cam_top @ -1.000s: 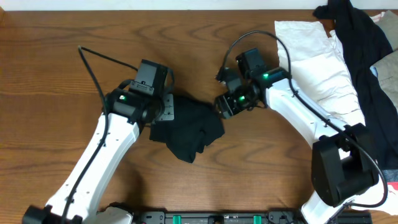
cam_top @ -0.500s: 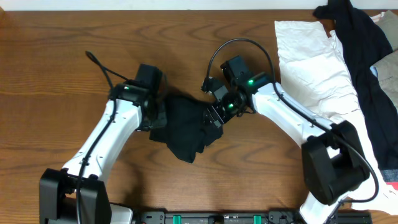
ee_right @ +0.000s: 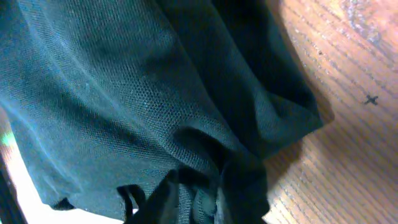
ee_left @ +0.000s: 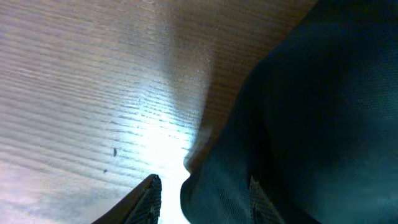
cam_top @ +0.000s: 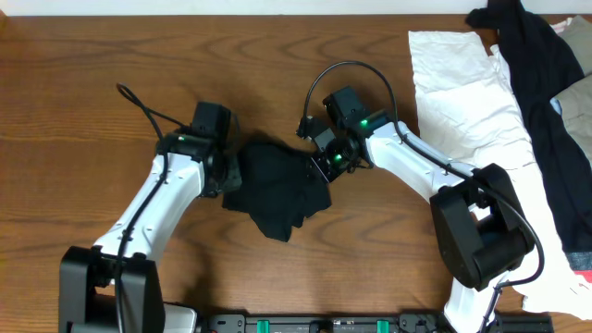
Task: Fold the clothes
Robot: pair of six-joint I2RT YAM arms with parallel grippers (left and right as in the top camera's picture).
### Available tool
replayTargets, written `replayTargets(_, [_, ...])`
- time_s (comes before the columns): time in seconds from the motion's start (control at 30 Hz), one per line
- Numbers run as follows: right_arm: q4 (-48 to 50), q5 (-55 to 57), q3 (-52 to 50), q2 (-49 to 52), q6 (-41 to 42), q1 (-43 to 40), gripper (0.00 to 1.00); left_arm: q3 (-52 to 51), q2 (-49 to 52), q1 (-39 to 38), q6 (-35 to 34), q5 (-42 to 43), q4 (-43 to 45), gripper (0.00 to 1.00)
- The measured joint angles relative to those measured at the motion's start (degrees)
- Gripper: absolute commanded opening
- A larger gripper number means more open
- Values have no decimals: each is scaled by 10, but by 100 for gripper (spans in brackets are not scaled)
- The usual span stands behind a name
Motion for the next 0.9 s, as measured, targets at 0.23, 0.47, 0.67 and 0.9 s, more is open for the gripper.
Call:
replayTargets(0.23, [6,0,0,0,2,0,13,-54,2,0,0,0,68,46])
replayTargets(0.47, [5,21,35,0,18,0,13,-108,2,0,0,-35,98,46])
replayTargets(0.67, [24,85,62,0,42,-8,13,-133,2,0,0,-46,120,46])
replayTargets(0.9, [8,107,62,0,50,-17,35,-134,2,0,0,-47,123,46])
